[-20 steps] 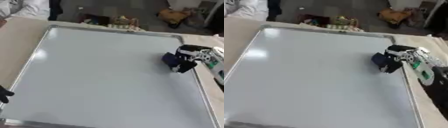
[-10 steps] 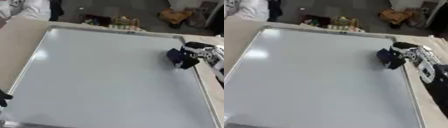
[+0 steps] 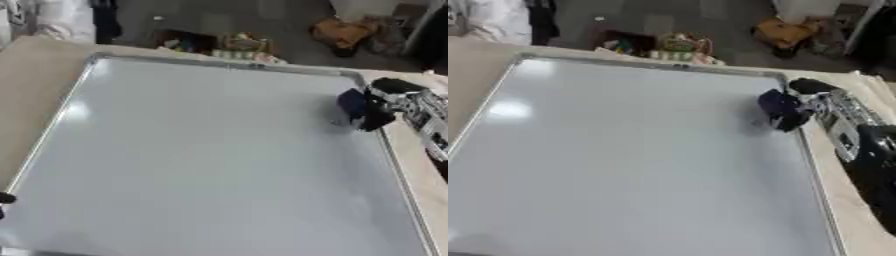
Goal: Wipe the whiteboard clean with a brush.
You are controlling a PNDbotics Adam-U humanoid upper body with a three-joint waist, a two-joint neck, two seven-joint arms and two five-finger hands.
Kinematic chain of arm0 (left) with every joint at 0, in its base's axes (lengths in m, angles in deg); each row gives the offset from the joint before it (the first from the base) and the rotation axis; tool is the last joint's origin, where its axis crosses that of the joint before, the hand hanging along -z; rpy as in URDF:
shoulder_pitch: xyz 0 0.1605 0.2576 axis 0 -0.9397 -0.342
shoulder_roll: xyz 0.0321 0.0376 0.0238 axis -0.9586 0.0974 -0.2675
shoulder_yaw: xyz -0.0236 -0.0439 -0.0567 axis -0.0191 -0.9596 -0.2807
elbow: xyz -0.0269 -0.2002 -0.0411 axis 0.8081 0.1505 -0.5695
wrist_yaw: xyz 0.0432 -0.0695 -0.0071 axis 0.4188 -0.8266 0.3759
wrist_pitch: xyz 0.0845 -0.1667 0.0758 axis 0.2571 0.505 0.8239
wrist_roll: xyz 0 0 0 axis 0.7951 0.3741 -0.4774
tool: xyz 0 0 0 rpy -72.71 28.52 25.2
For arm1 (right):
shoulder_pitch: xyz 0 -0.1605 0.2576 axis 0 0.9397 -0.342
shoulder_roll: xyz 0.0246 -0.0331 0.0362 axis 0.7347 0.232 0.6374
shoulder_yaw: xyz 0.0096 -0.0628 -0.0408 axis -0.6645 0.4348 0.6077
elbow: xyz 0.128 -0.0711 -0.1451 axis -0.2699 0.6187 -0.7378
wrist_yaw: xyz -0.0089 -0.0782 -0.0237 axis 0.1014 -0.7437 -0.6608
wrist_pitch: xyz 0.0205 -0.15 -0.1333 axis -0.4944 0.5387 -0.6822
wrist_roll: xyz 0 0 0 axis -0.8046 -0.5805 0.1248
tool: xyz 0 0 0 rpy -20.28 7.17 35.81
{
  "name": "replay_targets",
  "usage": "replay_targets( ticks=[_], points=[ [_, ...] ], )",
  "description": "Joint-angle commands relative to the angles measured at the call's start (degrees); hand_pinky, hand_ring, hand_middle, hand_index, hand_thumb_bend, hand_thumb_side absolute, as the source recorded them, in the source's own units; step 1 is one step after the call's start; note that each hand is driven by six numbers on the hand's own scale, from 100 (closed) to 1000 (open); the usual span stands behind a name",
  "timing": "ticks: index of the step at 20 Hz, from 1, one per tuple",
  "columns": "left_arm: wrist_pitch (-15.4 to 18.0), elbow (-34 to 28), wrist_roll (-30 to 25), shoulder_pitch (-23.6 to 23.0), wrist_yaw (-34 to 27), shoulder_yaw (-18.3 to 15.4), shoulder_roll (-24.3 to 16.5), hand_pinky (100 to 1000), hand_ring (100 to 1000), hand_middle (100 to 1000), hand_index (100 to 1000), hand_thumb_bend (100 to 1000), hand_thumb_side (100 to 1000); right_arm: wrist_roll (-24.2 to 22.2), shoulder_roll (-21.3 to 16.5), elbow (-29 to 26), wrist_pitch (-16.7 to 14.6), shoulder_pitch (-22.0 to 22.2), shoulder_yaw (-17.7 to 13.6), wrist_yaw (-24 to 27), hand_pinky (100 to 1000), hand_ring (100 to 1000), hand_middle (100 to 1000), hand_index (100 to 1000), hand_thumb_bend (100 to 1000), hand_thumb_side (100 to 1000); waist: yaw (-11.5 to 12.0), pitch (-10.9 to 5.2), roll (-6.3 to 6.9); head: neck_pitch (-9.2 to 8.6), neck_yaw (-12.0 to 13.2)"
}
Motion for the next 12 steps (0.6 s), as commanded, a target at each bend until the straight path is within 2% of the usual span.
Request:
replay_targets(
  ticks=[1, 3, 6, 12],
  points=[
    [0.2, -0.5, -0.1, 0.5, -0.1, 0.2, -0.4, 579, 356, 437, 477, 100, 927, -0.7, -1.2, 1.1, -1.4, 1.5, 1.2, -0.9, 480, 494, 161, 245, 100, 265, -0.1, -0.49, 0.54, -0.44, -0.1],
    [0.1, -0.5, -0.1, 0.5, -0.1, 0.2, -0.4, 580, 357, 437, 477, 100, 928, -1.5, -1.9, -0.8, -3.2, 2.6, 2.1, -0.6, 483, 497, 163, 235, 100, 235, -0.1, -0.47, 0.45, -0.40, 0.0],
    [0.1, -0.6, -0.1, 0.5, -0.1, 0.2, -0.4, 580, 357, 437, 477, 100, 927, -3.1, -3.0, -4.4, -5.5, 4.6, 3.4, -0.3, 484, 496, 163, 225, 100, 260, -0.2, -0.50, 0.45, -0.32, 0.1],
    [0.0, -0.5, -0.1, 0.5, -0.1, 0.2, -0.4, 580, 358, 437, 477, 100, 927, -5.7, -3.7, -7.4, -6.9, 5.7, 4.2, 0.6, 480, 489, 161, 220, 100, 261, -0.4, -0.66, 0.51, -0.08, 0.1]
  ],
)
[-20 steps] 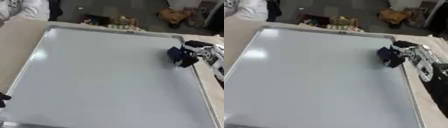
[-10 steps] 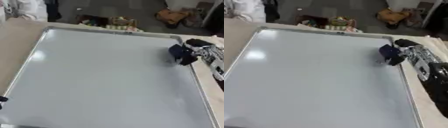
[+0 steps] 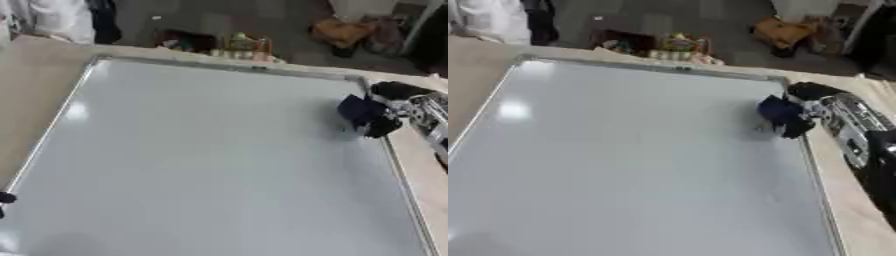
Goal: Wipe the whiteboard clean with a brush.
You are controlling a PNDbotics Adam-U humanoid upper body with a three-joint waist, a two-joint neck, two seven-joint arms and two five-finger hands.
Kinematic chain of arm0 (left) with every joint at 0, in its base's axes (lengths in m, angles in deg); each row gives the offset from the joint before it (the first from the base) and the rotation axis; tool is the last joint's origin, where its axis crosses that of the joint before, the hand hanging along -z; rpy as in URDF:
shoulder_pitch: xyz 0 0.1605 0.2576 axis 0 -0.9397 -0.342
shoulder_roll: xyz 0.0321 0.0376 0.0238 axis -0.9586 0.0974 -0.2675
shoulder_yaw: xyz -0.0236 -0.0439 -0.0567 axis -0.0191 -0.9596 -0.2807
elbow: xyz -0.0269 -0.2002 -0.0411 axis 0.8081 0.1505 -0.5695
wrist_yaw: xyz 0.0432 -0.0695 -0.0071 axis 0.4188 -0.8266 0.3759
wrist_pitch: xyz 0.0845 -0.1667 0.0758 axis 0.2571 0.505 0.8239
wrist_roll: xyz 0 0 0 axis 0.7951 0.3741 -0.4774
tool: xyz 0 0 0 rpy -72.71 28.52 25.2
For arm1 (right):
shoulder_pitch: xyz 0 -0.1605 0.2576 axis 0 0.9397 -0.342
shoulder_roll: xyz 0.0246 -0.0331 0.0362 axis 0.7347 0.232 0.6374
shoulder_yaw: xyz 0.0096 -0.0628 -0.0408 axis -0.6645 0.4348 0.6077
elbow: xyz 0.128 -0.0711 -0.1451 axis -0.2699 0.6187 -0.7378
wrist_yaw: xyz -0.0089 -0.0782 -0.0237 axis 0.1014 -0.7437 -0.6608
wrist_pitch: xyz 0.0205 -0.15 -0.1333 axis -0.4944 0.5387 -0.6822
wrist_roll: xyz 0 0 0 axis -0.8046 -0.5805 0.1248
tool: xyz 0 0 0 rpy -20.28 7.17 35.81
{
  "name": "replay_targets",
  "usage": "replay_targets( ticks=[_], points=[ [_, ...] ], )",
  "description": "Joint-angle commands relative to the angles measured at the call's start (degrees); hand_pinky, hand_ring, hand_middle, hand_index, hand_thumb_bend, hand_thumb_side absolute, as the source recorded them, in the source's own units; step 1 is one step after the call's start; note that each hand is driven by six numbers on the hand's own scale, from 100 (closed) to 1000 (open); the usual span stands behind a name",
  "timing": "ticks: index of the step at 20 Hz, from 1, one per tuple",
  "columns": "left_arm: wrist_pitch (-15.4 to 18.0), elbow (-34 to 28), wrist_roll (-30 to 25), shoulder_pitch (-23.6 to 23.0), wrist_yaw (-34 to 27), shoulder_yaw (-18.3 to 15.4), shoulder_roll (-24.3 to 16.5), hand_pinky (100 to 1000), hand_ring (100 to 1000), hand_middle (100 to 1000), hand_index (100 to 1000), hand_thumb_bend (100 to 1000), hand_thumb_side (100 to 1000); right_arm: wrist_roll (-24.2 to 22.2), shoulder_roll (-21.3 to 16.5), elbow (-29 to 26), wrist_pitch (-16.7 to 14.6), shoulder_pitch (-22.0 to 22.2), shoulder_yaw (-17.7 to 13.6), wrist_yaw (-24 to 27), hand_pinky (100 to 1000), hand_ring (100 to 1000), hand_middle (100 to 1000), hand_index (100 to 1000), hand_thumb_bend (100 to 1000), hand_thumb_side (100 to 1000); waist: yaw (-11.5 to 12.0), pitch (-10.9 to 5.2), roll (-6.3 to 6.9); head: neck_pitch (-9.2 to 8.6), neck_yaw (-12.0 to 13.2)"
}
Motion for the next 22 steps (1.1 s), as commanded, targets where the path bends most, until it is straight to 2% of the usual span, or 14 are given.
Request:
replay_targets(
  ticks=[1, 13, 22],
  points=[
    [0.0, -0.5, -0.1, 0.4, -0.1, 0.2, -0.4, 580, 358, 438, 477, 100, 927, -2.0, -0.5, -0.7, -0.9, 1.5, 1.8, 0.7, 481, 490, 162, 219, 100, 261, -0.2, -0.74, 0.53, -0.07, 0.1],
    [-0.3, -0.6, -0.1, 0.3, -0.3, 0.2, -0.4, 581, 360, 439, 478, 100, 928, -2.5, -1.7, -4.4, -2.2, 3.2, 2.8, 0.9, 483, 489, 163, 216, 100, 263, -0.7, -1.34, 0.54, 0.28, 0.2],
    [-0.6, -0.6, -0.2, 0.3, -0.4, 0.3, -0.4, 581, 361, 440, 479, 100, 928, -1.9, -3.2, -9.4, -3.1, 5.4, 3.8, 1.7, 485, 489, 163, 215, 100, 267, -1.2, -1.52, 0.55, 0.44, 0.4]
  ],
)
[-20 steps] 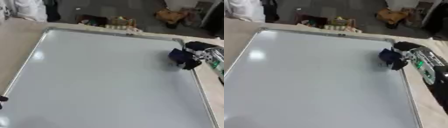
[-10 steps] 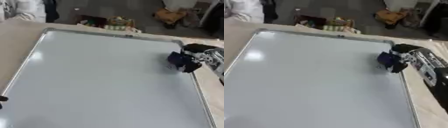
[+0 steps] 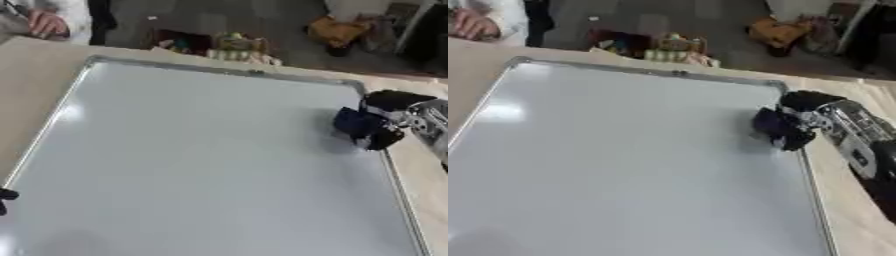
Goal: Wipe the whiteboard clean with a brush.
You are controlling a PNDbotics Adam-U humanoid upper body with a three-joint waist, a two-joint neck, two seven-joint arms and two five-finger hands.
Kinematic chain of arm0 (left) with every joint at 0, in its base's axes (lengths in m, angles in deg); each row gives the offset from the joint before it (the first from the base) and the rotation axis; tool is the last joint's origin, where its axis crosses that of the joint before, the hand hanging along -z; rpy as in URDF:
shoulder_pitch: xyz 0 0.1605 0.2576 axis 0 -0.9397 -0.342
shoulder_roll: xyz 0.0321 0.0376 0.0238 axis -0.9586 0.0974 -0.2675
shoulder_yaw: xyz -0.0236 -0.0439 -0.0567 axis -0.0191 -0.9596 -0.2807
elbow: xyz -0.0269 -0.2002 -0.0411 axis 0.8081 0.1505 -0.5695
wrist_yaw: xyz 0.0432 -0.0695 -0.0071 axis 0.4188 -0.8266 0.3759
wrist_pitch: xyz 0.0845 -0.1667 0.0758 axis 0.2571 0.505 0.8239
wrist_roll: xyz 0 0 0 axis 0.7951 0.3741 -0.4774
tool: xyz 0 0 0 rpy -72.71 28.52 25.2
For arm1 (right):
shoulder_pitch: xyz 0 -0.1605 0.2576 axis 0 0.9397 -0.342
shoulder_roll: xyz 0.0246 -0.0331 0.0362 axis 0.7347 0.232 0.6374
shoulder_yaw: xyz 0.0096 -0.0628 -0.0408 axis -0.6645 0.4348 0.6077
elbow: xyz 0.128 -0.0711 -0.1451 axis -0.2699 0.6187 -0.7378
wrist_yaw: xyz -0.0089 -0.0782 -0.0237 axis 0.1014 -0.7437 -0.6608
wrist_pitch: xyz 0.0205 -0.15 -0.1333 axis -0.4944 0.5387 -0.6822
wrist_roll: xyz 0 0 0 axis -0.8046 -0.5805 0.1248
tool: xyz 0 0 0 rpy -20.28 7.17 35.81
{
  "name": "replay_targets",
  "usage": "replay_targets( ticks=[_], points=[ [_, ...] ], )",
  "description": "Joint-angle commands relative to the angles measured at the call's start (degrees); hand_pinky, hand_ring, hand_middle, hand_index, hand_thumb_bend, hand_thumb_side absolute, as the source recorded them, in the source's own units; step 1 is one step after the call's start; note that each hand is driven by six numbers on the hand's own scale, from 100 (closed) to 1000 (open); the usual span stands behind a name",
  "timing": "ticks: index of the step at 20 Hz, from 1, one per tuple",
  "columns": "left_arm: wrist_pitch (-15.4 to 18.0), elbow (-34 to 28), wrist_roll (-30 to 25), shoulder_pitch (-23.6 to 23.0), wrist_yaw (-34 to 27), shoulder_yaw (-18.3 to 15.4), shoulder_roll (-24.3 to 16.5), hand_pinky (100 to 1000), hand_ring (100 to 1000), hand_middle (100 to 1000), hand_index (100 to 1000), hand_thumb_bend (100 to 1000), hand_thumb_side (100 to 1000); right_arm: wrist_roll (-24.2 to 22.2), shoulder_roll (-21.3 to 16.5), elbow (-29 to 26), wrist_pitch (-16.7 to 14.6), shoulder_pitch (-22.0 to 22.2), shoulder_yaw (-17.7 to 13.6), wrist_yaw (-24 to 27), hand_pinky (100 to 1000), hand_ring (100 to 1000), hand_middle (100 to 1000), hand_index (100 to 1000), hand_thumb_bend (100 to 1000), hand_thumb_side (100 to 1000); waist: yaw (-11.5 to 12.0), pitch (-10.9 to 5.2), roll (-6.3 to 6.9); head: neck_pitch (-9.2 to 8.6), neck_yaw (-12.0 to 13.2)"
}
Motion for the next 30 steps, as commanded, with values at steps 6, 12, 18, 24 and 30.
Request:
replay_targets(
  ticks=[6, 12, 18, 24, 30],
  points=[
    [-0.3, -0.6, -0.1, 0.2, -0.3, 0.3, -0.4, 581, 361, 440, 479, 100, 928, -0.4, -1.7, -4.1, -1.1, 1.5, 2.3, 0.8, 486, 488, 164, 213, 100, 265, -0.4, -1.17, 0.36, -0.45, 0.2],
    [-0.5, -0.7, 0.0, 0.2, -0.4, 0.3, -0.4, 581, 362, 441, 479, 100, 929, -0.9, -2.3, -7.2, -1.5, 2.5, 3.3, 1.2, 484, 486, 164, 214, 100, 265, -0.4, -1.50, 0.25, -0.59, 0.2],
    [-0.5, -0.7, 0.0, 0.1, -0.5, 0.3, -0.4, 581, 362, 441, 479, 100, 929, -1.2, -2.6, -9.1, -1.6, 3.1, 3.9, 1.4, 482, 484, 165, 213, 100, 265, -0.3, -1.71, 0.27, -0.51, 0.1],
    [-0.6, -0.7, -0.1, 0.0, -0.4, 0.3, -0.4, 581, 363, 442, 480, 100, 929, -1.7, -3.1, -10.7, -1.9, 3.7, 4.3, 1.9, 483, 484, 167, 213, 100, 263, -0.4, -1.70, 0.23, -0.33, -0.1],
    [-0.6, -0.7, -0.2, 0.0, -0.4, 0.3, -0.4, 582, 363, 442, 480, 100, 929, -1.3, -3.2, -10.9, -1.4, 3.6, 4.1, 1.2, 484, 484, 168, 212, 100, 266, -0.4, -1.60, 0.20, -0.35, -0.1]
  ],
)
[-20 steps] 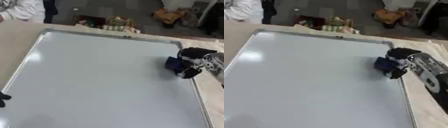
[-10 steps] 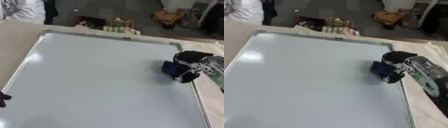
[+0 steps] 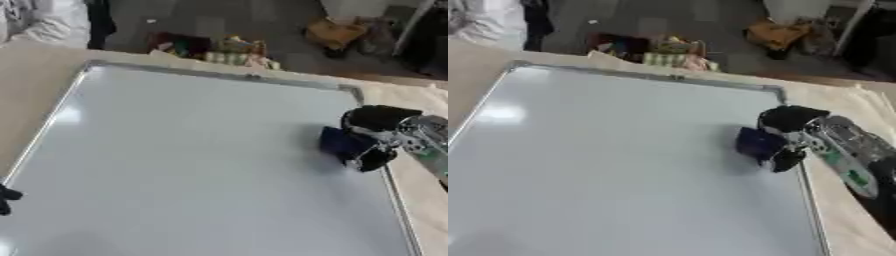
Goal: Wipe the whiteboard clean with a brush.
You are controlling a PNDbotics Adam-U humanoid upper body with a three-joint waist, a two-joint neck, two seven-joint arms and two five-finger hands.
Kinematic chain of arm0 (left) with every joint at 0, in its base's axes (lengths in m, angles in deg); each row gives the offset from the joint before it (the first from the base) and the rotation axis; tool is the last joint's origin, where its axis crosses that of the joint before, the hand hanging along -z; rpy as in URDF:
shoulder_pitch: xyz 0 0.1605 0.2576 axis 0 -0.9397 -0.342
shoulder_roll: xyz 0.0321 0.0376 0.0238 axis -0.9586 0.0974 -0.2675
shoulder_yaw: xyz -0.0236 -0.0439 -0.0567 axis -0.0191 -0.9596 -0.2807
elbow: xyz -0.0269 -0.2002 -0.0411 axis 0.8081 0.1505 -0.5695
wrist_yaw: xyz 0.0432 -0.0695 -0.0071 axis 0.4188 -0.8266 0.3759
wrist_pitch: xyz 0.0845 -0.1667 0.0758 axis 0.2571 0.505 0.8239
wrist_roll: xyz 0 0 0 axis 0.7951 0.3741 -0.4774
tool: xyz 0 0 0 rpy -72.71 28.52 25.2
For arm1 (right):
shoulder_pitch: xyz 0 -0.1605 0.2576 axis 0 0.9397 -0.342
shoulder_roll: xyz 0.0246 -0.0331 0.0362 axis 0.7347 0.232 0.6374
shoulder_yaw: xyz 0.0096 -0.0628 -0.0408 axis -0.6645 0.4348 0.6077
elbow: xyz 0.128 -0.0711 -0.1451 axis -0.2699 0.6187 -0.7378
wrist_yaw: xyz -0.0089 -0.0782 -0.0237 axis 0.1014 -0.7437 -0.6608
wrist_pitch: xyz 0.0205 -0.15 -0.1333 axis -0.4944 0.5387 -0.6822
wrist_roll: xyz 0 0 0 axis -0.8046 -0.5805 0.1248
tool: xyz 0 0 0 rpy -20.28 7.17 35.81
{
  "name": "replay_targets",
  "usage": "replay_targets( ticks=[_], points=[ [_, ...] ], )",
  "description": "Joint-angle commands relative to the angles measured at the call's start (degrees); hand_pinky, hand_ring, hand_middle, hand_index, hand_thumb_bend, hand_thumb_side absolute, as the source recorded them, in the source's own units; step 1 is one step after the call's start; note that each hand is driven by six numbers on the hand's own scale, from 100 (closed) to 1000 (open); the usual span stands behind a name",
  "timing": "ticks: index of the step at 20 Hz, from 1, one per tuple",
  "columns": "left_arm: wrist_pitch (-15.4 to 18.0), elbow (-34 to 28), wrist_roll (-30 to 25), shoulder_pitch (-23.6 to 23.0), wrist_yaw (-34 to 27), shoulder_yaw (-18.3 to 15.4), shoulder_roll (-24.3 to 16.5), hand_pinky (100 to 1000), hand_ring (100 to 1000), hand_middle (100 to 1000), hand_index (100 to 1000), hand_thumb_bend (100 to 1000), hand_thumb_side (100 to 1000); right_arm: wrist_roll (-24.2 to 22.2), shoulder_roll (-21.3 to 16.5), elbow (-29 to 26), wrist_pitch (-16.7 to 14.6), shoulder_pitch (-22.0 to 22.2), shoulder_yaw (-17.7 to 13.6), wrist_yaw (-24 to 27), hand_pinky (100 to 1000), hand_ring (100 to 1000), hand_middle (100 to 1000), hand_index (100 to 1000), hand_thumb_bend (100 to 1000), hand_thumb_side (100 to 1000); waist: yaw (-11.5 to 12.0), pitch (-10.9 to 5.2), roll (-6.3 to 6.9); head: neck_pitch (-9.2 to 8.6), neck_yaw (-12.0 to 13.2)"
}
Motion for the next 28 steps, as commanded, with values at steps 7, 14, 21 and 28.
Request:
replay_targets(
  ticks=[7, 14, 21, 28],
  points=[
    [0.0, -0.7, -0.2, 0.1, -0.3, 0.1, -0.3, 582, 363, 443, 481, 100, 930, 2.2, -1.5, 1.8, 2.1, -1.2, -1.0, -3.4, 478, 480, 170, 209, 100, 271, 0.1, -0.97, 0.18, -0.52, -0.2],
    [0.1, -0.7, -0.2, 0.2, -0.3, 0.1, -0.4, 581, 362, 444, 481, 100, 930, 4.9, -0.8, 6.3, 3.7, -2.5, -2.2, -6.6, 475, 477, 172, 207, 100, 274, 0.3, -0.80, 0.19, -0.63, -0.3],
    [0.2, -0.7, -0.3, 0.3, -0.2, 0.1, -0.4, 582, 362, 445, 481, 100, 931, 6.5, -0.5, 9.4, 4.3, -3.8, -3.0, -9.3, 479, 479, 175, 204, 100, 279, 0.5, -0.39, 0.12, -0.83, -0.6],
    [0.2, -0.7, -0.4, 0.4, -0.1, 0.1, -0.4, 582, 362, 445, 481, 100, 932, 7.7, -0.3, 10.6, 4.1, -4.1, -3.1, -10.7, 478, 477, 174, 202, 100, 279, 0.6, -0.02, 0.04, -0.84, -0.6]
  ],
)
